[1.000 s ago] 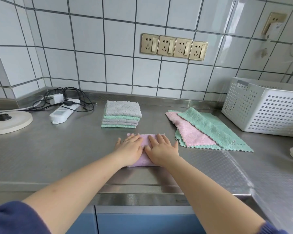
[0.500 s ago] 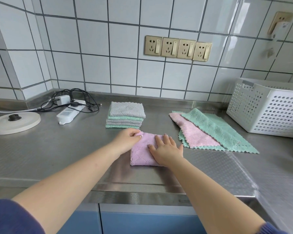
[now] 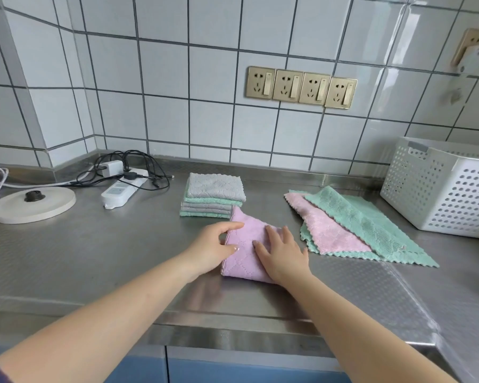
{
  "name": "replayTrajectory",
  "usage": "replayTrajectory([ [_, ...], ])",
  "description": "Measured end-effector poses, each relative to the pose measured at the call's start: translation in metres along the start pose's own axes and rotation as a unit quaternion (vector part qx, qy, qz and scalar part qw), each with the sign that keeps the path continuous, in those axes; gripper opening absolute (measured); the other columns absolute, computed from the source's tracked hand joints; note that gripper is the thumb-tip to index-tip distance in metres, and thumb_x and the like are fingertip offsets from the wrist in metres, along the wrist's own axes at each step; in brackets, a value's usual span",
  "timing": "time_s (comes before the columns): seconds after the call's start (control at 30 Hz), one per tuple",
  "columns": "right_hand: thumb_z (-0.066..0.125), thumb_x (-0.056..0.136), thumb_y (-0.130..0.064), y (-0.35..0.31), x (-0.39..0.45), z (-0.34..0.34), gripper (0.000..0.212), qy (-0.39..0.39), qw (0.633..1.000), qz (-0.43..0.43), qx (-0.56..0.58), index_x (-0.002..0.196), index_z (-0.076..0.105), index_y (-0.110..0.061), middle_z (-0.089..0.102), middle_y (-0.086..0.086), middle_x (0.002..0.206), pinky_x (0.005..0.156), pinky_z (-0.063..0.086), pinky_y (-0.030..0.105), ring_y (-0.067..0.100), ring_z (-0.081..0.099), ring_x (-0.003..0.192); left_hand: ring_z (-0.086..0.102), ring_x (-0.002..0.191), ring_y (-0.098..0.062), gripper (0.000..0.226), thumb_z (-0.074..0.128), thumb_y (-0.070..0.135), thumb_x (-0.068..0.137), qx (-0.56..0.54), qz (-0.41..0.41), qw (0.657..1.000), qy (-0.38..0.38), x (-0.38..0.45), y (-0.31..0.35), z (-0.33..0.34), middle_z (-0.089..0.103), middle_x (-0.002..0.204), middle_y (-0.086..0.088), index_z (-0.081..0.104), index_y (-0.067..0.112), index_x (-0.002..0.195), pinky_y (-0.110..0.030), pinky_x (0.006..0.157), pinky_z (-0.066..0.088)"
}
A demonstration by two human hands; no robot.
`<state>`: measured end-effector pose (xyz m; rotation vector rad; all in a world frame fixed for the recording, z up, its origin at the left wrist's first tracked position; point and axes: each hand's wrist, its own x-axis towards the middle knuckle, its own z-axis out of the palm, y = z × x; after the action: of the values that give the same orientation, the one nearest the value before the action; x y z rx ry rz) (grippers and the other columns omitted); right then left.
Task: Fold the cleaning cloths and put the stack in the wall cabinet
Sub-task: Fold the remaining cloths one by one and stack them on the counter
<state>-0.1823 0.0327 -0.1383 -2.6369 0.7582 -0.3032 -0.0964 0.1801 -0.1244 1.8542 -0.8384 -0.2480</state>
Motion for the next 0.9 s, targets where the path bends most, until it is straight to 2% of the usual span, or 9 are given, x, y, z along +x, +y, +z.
replayTrajectory([
  [0.1, 0.053, 0.09, -0.044, 0.001, 0.006, -0.013, 0.06, 0.069, 0.975, -0.012, 0.212, 0.144, 0.031, -0.027, 0.023, 0.001, 0.154, 0.111, 0.023, 0.033, 0.016, 0.022, 0.142, 0.054, 0.115, -0.006, 0.049, 0.062, -0.004, 0.082, -0.101, 0.007, 0.994, 0.035, 0.008, 0.002, -0.008, 0.055, 0.128, 0.009, 0.058, 0.03, 0.117, -0.025, 0.102, 0.041],
  [0.2, 0.064, 0.086, -0.033, -0.002, 0.019, -0.026, 0.057, 0.035, 0.931, 0.015, 0.364, 0.138, 0.041, -0.03, 0.046, -0.005, 0.138, 0.099, 0.037, 0.024, 0.014, 0.045, 0.127, 0.057, 0.105, -0.004, 0.048, 0.063, -0.003, 0.083, -0.155, 0.002, 0.987, 0.053, 0.021, 0.006, -0.023, 0.055, 0.124, 0.009, 0.058, 0.035, 0.112, -0.019, 0.091, 0.044],
  [0.27, 0.065, 0.086, -0.029, -0.01, 0.033, -0.033, 0.043, 0.009, 0.912, 0.02, 0.409, 0.126, 0.052, -0.034, 0.055, -0.005, 0.119, 0.072, 0.048, 0.014, 0.011, 0.057, 0.104, 0.053, 0.1, 0.005, 0.048, 0.061, -0.003, 0.084, -0.158, 0.007, 0.986, 0.058, 0.035, 0.01, -0.037, 0.054, 0.123, 0.009, 0.057, 0.029, 0.119, -0.012, 0.084, 0.042],
  [0.33, 0.064, 0.087, -0.026, -0.022, 0.05, -0.041, 0.029, 0.015, 0.908, 0.004, 0.419, 0.115, 0.059, -0.03, 0.056, -0.007, 0.108, 0.051, 0.041, 0.006, 0.002, 0.056, 0.088, 0.054, 0.104, 0.002, 0.048, 0.059, 0.0, 0.087, -0.154, -0.011, 0.986, 0.062, 0.05, 0.014, -0.052, 0.053, 0.125, 0.006, 0.053, 0.023, 0.129, -0.016, 0.086, 0.043],
  [0.4, 0.063, 0.088, -0.025, -0.037, 0.07, -0.048, 0.027, 0.026, 0.907, -0.015, 0.42, 0.114, 0.061, -0.029, 0.058, -0.007, 0.113, 0.056, 0.04, 0.006, 0.003, 0.056, 0.091, 0.052, 0.119, -0.009, 0.048, 0.058, 0.006, 0.089, -0.135, -0.028, 0.988, 0.067, 0.066, 0.016, -0.068, 0.052, 0.133, 0.003, 0.049, 0.021, 0.134, -0.026, 0.097, 0.043],
  [0.47, 0.063, 0.088, -0.026, -0.055, 0.093, -0.053, 0.034, 0.023, 0.911, -0.026, 0.412, 0.121, 0.059, -0.026, 0.057, -0.006, 0.118, 0.06, 0.038, 0.007, 0.009, 0.056, 0.1, 0.041, 0.13, -0.01, 0.049, 0.059, 0.009, 0.089, -0.075, -0.025, 0.993, 0.084, 0.087, 0.012, -0.085, 0.046, 0.14, 0.005, 0.047, 0.019, 0.136, -0.026, 0.108, 0.03],
  [0.63, 0.063, 0.089, -0.024, -0.081, 0.142, -0.049, 0.042, 0.009, 0.935, -0.037, 0.351, 0.13, 0.056, -0.02, 0.057, -0.003, 0.123, 0.055, 0.039, 0.0, 0.012, 0.055, 0.1, 0.039, 0.133, -0.015, 0.051, 0.061, 0.012, 0.087, -0.018, -0.055, 0.994, 0.097, 0.136, -0.002, -0.11, 0.043, 0.144, 0.001, 0.047, 0.015, 0.136, -0.035, 0.114, 0.028],
  [0.73, 0.063, 0.088, -0.025, -0.084, 0.166, -0.042, 0.042, 0.01, 0.954, -0.04, 0.296, 0.129, 0.056, -0.018, 0.056, -0.001, 0.133, 0.089, 0.043, 0.016, 0.016, 0.055, 0.114, 0.039, 0.133, -0.017, 0.052, 0.063, 0.01, 0.086, -0.008, -0.073, 0.993, 0.092, 0.155, -0.011, -0.114, 0.042, 0.145, -0.003, 0.047, 0.011, 0.135, -0.038, 0.114, 0.029],
  [0.9, 0.064, 0.087, -0.028, -0.086, 0.19, -0.025, 0.045, -0.013, 0.966, -0.037, 0.255, 0.13, 0.056, -0.017, 0.053, 0.001, 0.138, 0.106, 0.036, 0.026, 0.018, 0.05, 0.125, 0.039, 0.134, -0.02, 0.052, 0.06, 0.006, 0.087, 0.04, -0.093, 0.991, 0.09, 0.173, -0.028, -0.116, 0.04, 0.146, -0.008, 0.045, 0.009, 0.137, -0.032, 0.111, 0.032],
])
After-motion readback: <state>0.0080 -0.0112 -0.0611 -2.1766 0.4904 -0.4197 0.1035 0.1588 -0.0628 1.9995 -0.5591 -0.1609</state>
